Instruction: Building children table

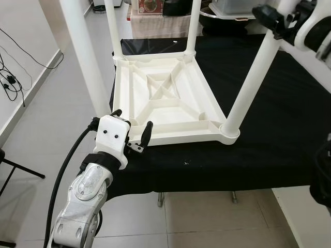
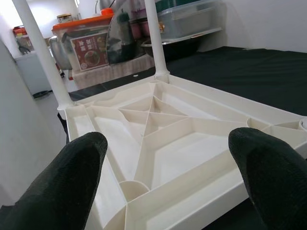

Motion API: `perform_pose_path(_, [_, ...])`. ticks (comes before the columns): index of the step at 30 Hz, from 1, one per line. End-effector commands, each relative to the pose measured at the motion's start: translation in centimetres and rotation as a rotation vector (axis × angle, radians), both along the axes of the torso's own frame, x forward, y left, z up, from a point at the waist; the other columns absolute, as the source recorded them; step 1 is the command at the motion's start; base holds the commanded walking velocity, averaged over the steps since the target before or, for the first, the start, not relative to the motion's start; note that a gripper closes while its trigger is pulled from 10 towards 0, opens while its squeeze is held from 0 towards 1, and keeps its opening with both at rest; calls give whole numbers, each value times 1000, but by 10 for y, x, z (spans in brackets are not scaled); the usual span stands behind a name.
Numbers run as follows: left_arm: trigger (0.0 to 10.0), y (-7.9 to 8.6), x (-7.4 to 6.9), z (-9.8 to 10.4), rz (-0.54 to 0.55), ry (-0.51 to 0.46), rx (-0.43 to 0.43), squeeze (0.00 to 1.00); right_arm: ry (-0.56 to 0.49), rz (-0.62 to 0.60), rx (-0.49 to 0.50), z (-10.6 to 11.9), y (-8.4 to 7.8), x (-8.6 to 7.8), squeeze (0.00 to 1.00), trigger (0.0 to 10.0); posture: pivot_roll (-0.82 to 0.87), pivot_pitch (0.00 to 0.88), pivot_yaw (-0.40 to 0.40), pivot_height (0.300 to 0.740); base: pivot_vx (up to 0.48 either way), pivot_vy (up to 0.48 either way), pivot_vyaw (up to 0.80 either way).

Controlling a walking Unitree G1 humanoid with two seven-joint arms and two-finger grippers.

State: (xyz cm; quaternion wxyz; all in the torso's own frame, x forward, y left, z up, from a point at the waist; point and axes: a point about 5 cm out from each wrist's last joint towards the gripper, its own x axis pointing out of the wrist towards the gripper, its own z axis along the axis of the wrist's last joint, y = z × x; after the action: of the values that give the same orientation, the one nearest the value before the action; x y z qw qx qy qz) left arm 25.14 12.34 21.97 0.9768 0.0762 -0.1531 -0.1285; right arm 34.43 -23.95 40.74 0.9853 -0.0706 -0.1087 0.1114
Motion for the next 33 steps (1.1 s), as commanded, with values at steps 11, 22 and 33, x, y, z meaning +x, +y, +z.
perform_pose_path(11, [10000,-10,-5,21,-116,-39,-29,0,283,-290,286,-85,-50,32,0,0,-38,136,-30,740,0,0,0])
perform_pose_path(22, [10000,-5,-15,30,-109,-35,-16,0,413,-523,399,-159,-70,40,0,0,37,193,-36,740,0,0,0])
perform_pose_path(33, [10000,-2,-20,34,-97,-24,-9,0,243,-397,267,-129,-60,48,0,10000,54,217,-34,740,0,0,0])
